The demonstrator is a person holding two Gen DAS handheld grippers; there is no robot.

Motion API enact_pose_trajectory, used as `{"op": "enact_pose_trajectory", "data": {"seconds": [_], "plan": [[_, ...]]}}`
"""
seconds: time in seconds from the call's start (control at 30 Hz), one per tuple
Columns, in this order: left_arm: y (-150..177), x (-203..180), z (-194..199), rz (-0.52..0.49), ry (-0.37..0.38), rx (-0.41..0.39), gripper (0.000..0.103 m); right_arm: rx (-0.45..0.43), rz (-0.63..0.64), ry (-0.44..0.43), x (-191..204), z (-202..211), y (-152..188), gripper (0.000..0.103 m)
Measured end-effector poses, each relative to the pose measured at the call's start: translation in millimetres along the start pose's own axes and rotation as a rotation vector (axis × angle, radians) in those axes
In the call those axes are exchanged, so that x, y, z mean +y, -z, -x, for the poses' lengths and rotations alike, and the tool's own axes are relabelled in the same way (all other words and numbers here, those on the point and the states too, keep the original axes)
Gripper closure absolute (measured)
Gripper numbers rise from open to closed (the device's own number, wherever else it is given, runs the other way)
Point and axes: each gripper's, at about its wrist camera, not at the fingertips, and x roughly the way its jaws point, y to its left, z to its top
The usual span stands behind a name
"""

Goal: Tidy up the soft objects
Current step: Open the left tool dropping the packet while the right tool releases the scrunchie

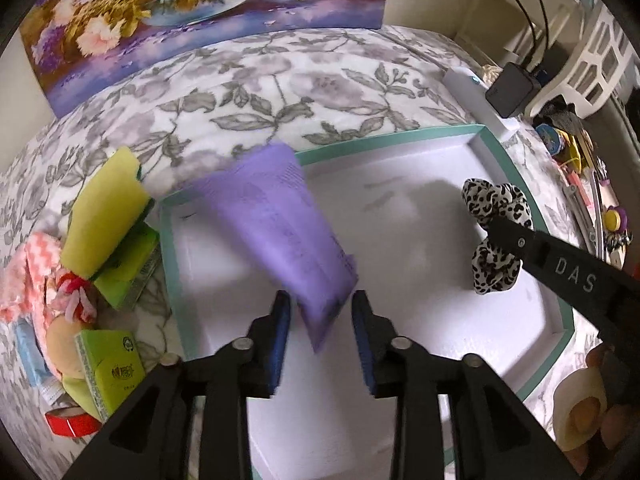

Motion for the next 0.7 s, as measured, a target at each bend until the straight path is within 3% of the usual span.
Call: {"op": "enact_pose_trajectory", "data": {"seconds": [0.1, 0.23, 0.33, 0.4, 0.47, 0.6, 0.7], "plan": [[0.5, 6.4, 2.7, 0.033, -0.006, 0.008, 0.047, 0.010, 0.015, -0.003, 2.3, 1.5, 0.2, 0.076], [1.7, 15.8, 7.8, 0.074, -0.008, 0.013, 0.040, 0.022, 0.042, -0.006, 5.2, 5.2, -0.7, 0.055], [2.3, 21.8, 11.9, 0.093, -0.020, 0.012, 0.029, 0.017, 0.075, 0.005, 9.0, 9.3, -1.6, 0.052], [2.9, 27.4, 15.6, 0.112, -0.039, 0.003, 0.027, 0.019, 0.097, 0.007, 11.9, 11.6, -1.5, 0.050], [3.3, 32.2, 17.8, 0.126, -0.052, -0.001, 0.023, 0.024, 0.105, 0.002, 13.0, 11.8, -1.4, 0.039], [5.4, 43.1, 17.5, 0.164, -0.087, -0.005, 0.023, 0.037, 0.115, -0.003, 14.3, 8.3, 0.4, 0.036], [6.6, 49.7, 15.3, 0.186, -0.110, 0.000, 0.023, 0.058, 0.124, -0.003, 15.5, 2.7, 2.2, 0.028]]}}
